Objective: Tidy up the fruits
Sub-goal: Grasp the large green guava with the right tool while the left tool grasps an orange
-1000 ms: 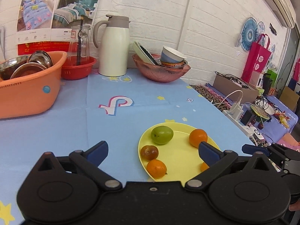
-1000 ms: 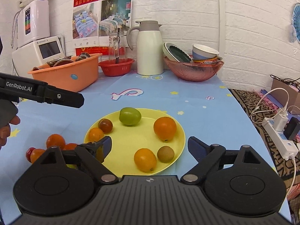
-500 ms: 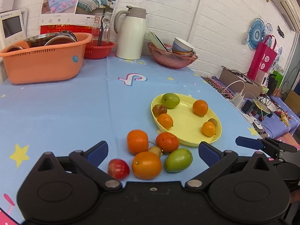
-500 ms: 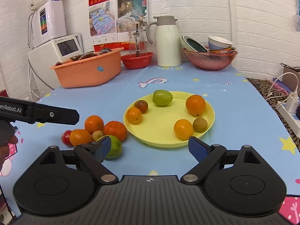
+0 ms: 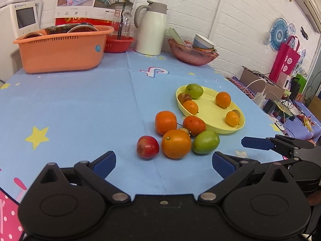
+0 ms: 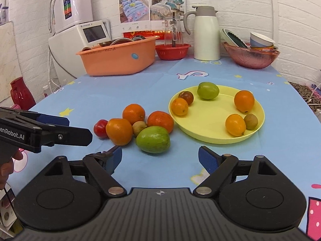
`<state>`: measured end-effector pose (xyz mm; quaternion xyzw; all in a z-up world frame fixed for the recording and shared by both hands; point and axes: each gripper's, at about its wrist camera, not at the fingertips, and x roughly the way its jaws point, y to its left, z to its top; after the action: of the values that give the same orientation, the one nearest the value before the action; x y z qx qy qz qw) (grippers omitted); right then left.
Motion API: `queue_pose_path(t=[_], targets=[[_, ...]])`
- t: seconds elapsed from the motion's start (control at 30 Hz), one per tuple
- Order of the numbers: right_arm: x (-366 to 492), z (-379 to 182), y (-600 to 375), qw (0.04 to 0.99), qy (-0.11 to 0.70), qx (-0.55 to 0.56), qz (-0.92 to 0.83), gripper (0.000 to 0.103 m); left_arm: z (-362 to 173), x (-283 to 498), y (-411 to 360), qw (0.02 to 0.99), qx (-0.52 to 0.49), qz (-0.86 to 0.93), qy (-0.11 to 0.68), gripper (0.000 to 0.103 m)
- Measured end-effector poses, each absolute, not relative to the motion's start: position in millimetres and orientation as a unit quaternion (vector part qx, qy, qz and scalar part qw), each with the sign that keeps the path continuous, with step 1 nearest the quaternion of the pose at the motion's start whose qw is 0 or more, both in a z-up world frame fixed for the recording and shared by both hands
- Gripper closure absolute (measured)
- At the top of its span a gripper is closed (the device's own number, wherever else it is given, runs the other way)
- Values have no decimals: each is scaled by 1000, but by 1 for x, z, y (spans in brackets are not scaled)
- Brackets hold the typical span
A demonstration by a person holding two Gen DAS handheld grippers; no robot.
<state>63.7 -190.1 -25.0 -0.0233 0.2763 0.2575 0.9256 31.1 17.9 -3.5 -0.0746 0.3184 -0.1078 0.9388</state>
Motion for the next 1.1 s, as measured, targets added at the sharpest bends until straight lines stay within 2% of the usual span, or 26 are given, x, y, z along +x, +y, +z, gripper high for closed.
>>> queue_pose_path(t=[0.4,0.6,0.67,1.1], targets=[[81,-34,-159,921,287,-72,253,0,-9,30,26,937,-89,-124,316,0],[88,-37,-152,921,288,-82,248,11,-11,34,26,934,-97,-133,318,0],[90,-39,-152,920,291,-81,248,21,-11,36,24,934,-95,-136,317,0],[78,-39,-184,923,302,-55,232,21,-22,59,0,922,-99,-159,339,0]])
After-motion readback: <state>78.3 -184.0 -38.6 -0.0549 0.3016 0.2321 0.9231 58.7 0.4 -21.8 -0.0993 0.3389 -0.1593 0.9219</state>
